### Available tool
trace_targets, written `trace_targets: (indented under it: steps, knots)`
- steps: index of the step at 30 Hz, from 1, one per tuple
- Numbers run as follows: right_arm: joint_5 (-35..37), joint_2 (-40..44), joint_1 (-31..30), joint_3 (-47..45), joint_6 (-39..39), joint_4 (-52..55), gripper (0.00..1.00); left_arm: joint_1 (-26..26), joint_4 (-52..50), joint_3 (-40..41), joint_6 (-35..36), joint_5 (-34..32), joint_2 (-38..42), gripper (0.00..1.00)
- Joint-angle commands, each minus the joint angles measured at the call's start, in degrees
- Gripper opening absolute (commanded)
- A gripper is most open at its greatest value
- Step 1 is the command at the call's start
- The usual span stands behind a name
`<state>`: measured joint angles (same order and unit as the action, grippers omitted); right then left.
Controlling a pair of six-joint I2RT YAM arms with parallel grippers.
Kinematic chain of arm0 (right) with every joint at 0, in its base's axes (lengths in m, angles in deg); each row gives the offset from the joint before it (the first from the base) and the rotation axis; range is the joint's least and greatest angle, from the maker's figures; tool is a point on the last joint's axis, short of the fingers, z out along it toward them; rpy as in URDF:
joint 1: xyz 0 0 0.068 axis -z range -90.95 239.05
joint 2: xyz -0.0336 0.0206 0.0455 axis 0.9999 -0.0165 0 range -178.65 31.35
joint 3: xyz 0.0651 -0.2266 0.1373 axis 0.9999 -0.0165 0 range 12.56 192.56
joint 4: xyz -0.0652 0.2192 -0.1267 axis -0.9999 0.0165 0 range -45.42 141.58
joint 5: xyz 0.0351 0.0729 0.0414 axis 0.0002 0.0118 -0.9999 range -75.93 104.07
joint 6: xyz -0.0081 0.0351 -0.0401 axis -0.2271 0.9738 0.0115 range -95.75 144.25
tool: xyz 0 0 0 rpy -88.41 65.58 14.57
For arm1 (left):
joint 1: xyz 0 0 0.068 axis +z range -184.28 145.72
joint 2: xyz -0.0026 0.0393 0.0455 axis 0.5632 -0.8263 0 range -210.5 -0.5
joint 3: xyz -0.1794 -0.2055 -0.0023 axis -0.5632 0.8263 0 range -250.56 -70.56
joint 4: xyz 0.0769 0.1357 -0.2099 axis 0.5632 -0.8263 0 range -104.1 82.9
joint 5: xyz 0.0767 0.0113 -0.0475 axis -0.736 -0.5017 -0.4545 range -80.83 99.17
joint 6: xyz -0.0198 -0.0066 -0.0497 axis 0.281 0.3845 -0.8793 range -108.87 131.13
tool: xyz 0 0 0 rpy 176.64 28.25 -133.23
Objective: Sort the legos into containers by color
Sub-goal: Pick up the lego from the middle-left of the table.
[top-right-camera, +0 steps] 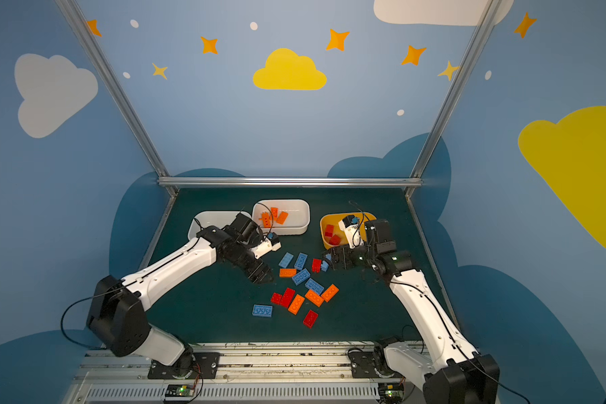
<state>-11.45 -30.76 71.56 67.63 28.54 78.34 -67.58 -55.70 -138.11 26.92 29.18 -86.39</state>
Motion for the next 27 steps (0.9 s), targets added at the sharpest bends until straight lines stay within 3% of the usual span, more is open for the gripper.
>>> trace_targets:
  steps: [1,5,11,27]
  knots:
    - [-0.67,1.15,-0.26,-0.57,-0.53,0.17,0.98,-2.12,-2.13,4.5,7.92,1.02,4.03,0.79]
    - [-0.76,1.16,-0.31,-1.32,-0.27,-0.35,0.98,-4.35,-0.69,8.51,9.63,-3.18,4.79,0.79]
    - [-0.93,0.84,-0.3,-2.33,-0.16,-0.97,0.98,-8.71,0.2,9.48,10.26,-10.68,-0.14,0.79]
    - [0.32,1.9,-0.15,-3.3,-0.8,0.23,0.98,-16.59,4.25,12.18,10.79,-19.77,-8.34,0.72]
